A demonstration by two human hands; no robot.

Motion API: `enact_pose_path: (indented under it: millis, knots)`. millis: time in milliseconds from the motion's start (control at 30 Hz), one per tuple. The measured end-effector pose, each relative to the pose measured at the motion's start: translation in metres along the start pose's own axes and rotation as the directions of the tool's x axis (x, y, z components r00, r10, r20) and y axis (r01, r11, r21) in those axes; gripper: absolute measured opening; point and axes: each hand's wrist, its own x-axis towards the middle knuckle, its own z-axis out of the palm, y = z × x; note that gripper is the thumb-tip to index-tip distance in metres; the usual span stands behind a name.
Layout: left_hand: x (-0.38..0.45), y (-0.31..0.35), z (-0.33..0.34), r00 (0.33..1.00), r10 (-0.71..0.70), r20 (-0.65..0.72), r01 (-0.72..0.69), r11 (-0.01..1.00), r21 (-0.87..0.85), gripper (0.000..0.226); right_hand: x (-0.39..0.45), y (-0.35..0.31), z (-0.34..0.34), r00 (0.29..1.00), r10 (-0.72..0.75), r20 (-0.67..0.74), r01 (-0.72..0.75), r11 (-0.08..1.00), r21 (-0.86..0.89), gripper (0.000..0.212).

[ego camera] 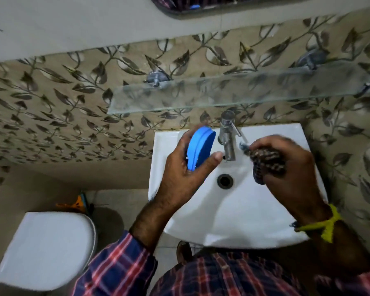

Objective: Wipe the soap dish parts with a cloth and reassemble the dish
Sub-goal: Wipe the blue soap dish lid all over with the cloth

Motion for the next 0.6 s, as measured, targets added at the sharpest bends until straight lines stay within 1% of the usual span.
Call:
enact_pose_path:
  millis: [33, 67, 100, 133, 167, 233, 300, 367, 400, 433, 467, 533, 600]
  knots:
    - [-0.002, -0.002, -0.001, 1.000, 0.013, -0.013, -0.012, 0.999, 0.049, 0.056, 0.003, -0.004, 0.000, 0.992, 0.088, -0.086, -0.075, 0.988, 0.134, 0.030]
    - [-0.004, -0.004, 0.000, 0.999, 0.022, -0.027, -0.020, 0.996, 0.085, 0.044, 0.006, -0.010, 0.003, 0.977, 0.157, -0.145, -0.123, 0.967, 0.222, 0.028]
    - [-0.008, -0.007, 0.002, 0.999, 0.035, -0.042, -0.030, 0.993, 0.113, 0.031, 0.008, -0.016, 0.006, 0.964, 0.192, -0.184, -0.141, 0.955, 0.261, 0.029]
    - [-0.011, -0.009, 0.004, 0.997, 0.047, -0.060, -0.038, 0.990, 0.135, 0.022, 0.009, -0.023, 0.010, 0.960, 0.191, -0.205, -0.134, 0.956, 0.261, 0.032]
    - [-0.015, -0.010, 0.006, 0.995, 0.055, -0.084, -0.041, 0.986, 0.159, 0.019, 0.008, -0.030, 0.015, 0.965, 0.151, -0.214, -0.102, 0.969, 0.224, 0.035]
    - [-0.022, -0.013, 0.008, 0.992, 0.051, -0.117, -0.027, 0.980, 0.199, 0.023, 0.004, -0.040, 0.023, 0.982, -0.023, -0.189, 0.035, 0.998, 0.059, 0.041]
    - [-0.028, -0.013, 0.008, 0.991, 0.045, -0.124, -0.016, 0.973, 0.228, 0.032, -0.001, -0.051, 0.034, 0.978, -0.193, -0.085, 0.183, 0.976, -0.116, 0.042]
    - [-0.033, -0.014, 0.004, 0.989, 0.038, -0.142, -0.002, 0.969, 0.248, 0.031, -0.010, -0.058, 0.046, 0.958, -0.280, 0.057, 0.285, 0.924, -0.255, 0.036]
    - [-0.035, -0.015, 0.001, 0.987, 0.045, -0.155, -0.003, 0.965, 0.262, 0.028, -0.016, -0.059, 0.051, 0.947, -0.301, 0.111, 0.321, 0.902, -0.290, 0.038]
    - [-0.038, -0.017, -0.003, 0.986, 0.051, -0.161, -0.004, 0.961, 0.278, 0.026, -0.022, -0.057, 0.054, 0.938, -0.312, 0.152, 0.344, 0.890, -0.299, 0.043]
    - [-0.042, -0.018, -0.006, 0.985, 0.052, -0.166, -0.001, 0.956, 0.293, 0.021, -0.027, -0.054, 0.056, 0.929, -0.326, 0.173, 0.364, 0.886, -0.286, 0.043]
    - [-0.049, -0.018, -0.009, 0.983, 0.057, -0.174, 0.001, 0.948, 0.318, 0.006, -0.034, -0.047, 0.058, 0.914, -0.380, 0.143, 0.405, 0.880, -0.247, 0.032]
    - [-0.053, -0.016, -0.009, 0.980, 0.064, -0.186, -0.006, 0.954, 0.299, 0.006, -0.037, -0.042, 0.060, 0.908, -0.407, 0.104, 0.419, 0.875, -0.243, 0.029]
